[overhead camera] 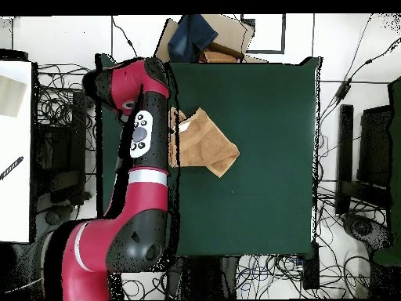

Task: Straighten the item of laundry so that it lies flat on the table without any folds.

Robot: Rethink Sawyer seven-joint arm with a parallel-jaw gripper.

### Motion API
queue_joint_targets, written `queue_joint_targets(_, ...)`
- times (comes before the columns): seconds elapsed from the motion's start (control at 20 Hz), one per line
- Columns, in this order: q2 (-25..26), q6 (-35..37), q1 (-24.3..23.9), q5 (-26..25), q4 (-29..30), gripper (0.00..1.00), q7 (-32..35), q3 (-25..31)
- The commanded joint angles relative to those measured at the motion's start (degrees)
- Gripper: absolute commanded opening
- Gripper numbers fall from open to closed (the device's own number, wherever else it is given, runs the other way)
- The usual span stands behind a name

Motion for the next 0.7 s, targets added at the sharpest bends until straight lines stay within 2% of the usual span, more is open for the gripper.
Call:
queue_joint_targets(0.05,0.5,-1.3,-0.5,-2.3,3.5,1.00,-5.1,3.3)
queue_joint_targets(0.3,-0.4,-1.3,-0.1,-2.5,4.9,1.00,-4.9,3.4)
queue_joint_targets(0.55,-0.9,1.6,-0.1,-2.7,4.6,1.00,-5.6,2.4)
queue_joint_targets(0.7,-4.1,3.1,0.7,-3.2,7.5,1.00,-6.7,1.9)
